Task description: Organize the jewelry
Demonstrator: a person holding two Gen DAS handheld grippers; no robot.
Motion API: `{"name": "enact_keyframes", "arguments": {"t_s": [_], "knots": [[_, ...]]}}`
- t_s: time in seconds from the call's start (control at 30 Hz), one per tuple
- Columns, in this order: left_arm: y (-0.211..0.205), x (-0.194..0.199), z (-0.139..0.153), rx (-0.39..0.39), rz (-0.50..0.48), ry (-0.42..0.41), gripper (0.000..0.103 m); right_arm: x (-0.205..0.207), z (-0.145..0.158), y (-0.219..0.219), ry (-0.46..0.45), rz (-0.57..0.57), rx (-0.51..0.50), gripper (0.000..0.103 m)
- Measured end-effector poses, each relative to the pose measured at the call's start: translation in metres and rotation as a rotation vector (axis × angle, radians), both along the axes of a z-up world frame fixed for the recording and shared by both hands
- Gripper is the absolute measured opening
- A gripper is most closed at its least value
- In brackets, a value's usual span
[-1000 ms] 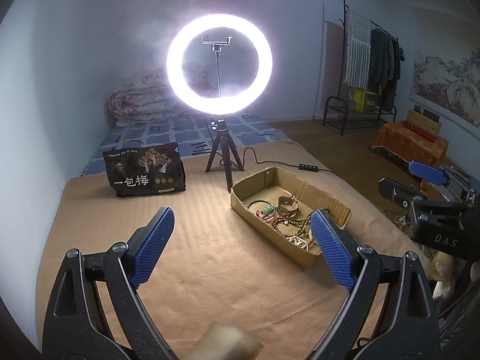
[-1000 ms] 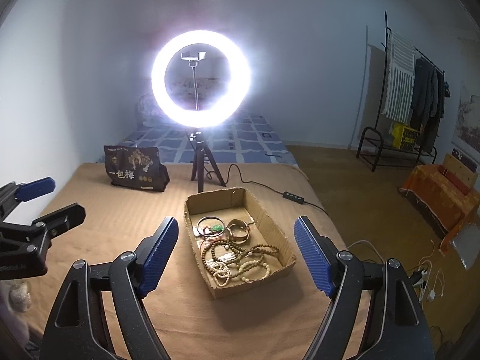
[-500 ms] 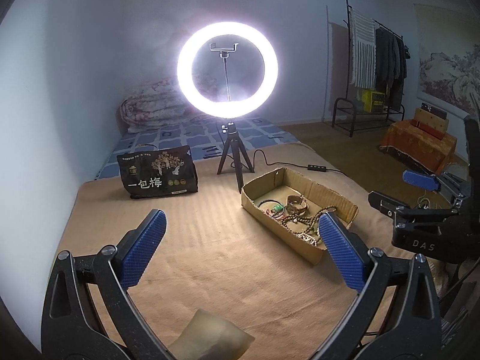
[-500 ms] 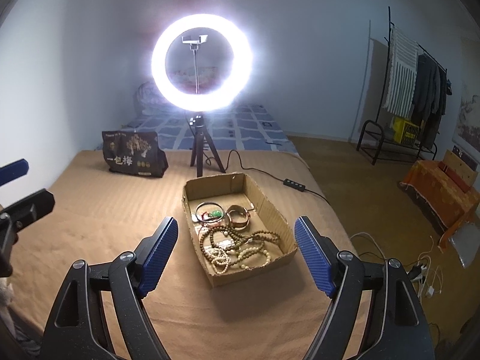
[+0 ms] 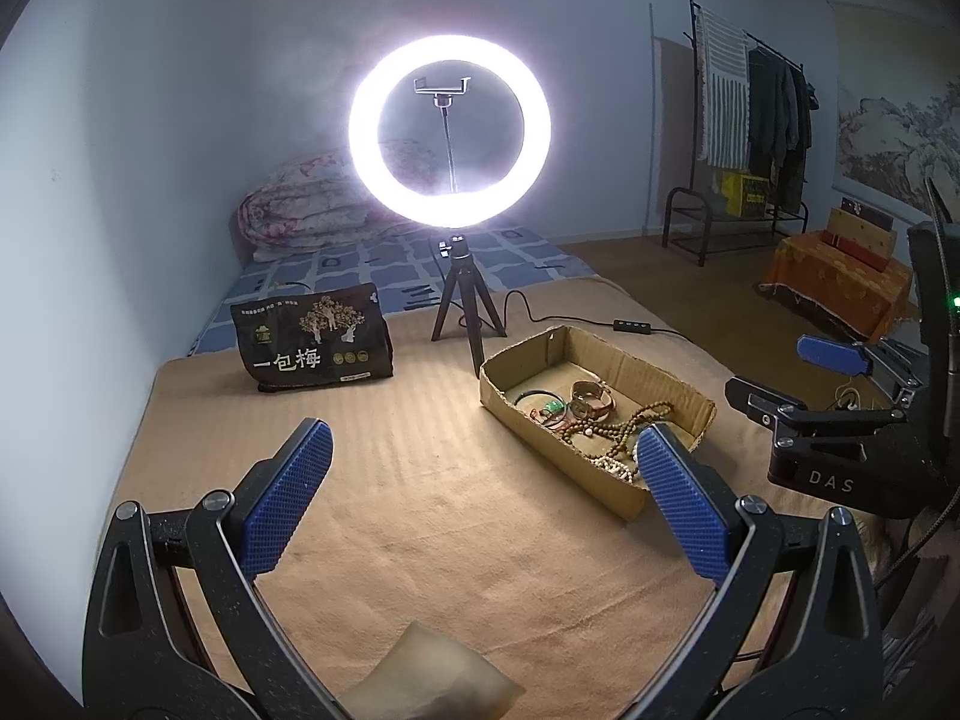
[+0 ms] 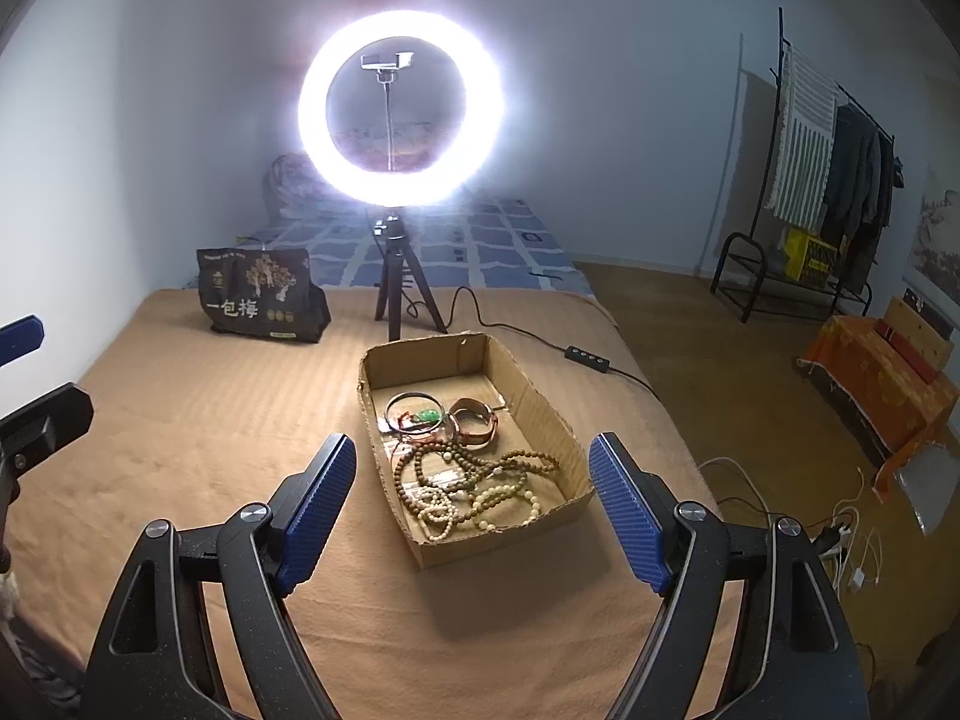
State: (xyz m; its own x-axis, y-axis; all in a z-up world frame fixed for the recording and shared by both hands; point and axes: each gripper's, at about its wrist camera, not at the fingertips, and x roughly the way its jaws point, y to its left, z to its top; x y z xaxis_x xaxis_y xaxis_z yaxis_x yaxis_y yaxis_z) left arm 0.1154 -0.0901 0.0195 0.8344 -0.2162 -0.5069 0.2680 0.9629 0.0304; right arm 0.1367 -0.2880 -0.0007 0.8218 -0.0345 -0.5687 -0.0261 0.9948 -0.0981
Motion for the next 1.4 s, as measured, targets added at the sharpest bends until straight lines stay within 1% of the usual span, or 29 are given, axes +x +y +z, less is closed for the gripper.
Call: {"name": "enact_keyframes", "arguments": {"t_s": [1.4], "knots": [[-0.0036,-0.0004,-0.0008,0.005,-0.007,0.001,0.103,-0.0003,-0.0017,-0.0039,0.014,-0.008,-0.01,0.08]]}}
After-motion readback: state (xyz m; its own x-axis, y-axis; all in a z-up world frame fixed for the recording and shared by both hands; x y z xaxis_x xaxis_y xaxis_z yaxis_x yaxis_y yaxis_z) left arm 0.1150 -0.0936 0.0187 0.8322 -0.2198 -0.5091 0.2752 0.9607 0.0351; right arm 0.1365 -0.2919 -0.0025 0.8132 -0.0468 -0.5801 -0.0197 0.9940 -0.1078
